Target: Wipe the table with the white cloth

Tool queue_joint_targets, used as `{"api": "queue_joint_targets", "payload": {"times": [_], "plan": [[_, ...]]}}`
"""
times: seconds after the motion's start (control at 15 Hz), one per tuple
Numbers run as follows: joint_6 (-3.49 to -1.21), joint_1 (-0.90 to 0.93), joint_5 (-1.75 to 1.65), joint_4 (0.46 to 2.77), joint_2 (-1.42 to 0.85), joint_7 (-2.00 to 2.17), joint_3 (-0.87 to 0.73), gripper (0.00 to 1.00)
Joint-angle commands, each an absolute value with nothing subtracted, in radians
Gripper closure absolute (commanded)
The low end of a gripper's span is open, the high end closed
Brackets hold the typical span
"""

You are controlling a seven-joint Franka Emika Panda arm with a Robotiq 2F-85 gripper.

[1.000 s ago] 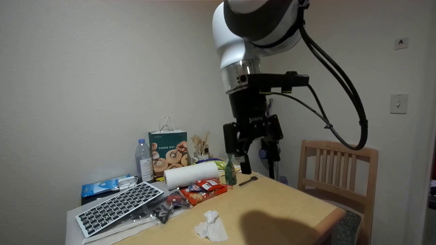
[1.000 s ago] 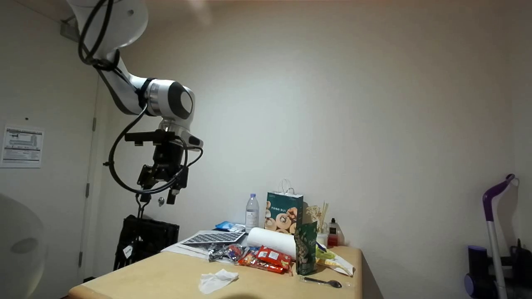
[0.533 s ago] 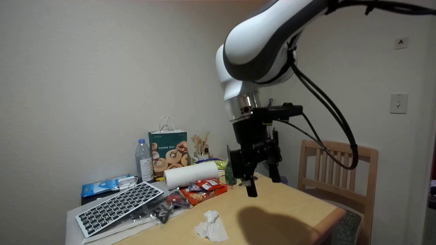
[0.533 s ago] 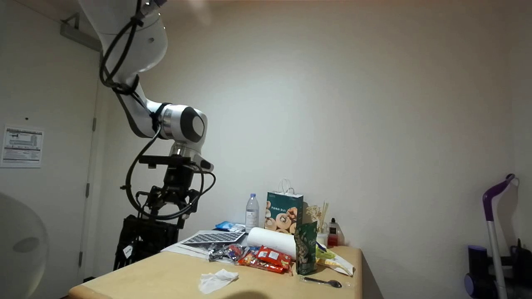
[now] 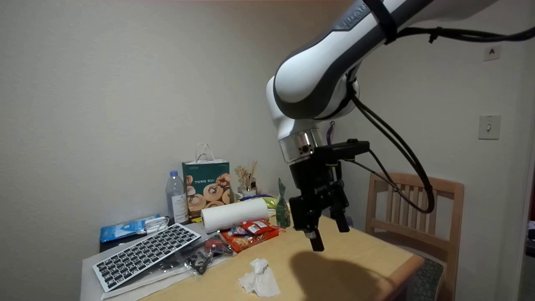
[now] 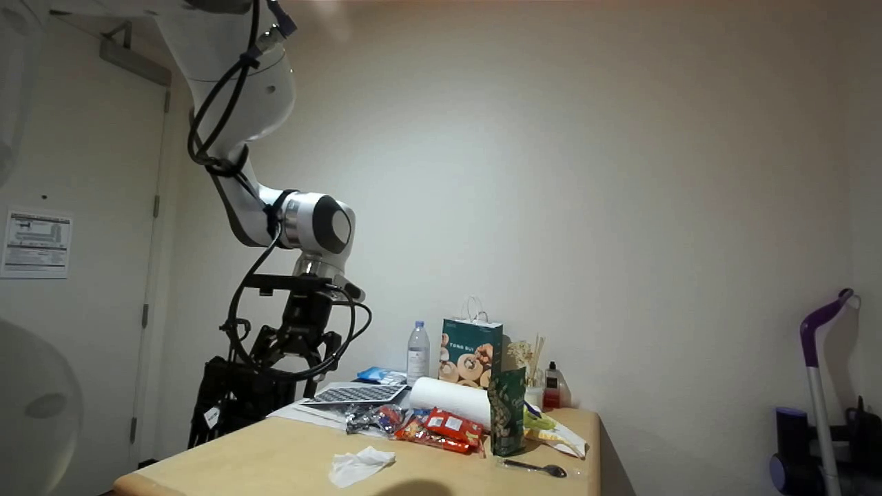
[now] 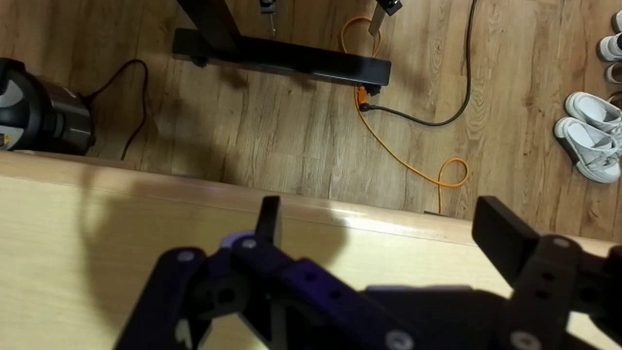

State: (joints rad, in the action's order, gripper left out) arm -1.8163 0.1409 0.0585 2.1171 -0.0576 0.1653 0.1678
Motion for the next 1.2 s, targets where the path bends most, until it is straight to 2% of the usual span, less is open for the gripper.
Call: {"api": "queue_joint_targets", "payload": {"times": [0.0, 0.47, 0.53, 1.13], "plan": [[-1.933, 0.163, 0.077, 2.13, -0.087, 0.203, 0.173, 0.0], [-2.193, 0.259, 0.085, 1.991, -0.365, 0.39, 0.187, 0.0], [-2.172, 0.25, 0.071, 2.056, -0.29, 0.334, 0.182, 0.0], [-2.253, 0.276, 0.025, 1.966, -0.375, 0.457, 0.127, 0.0]]}}
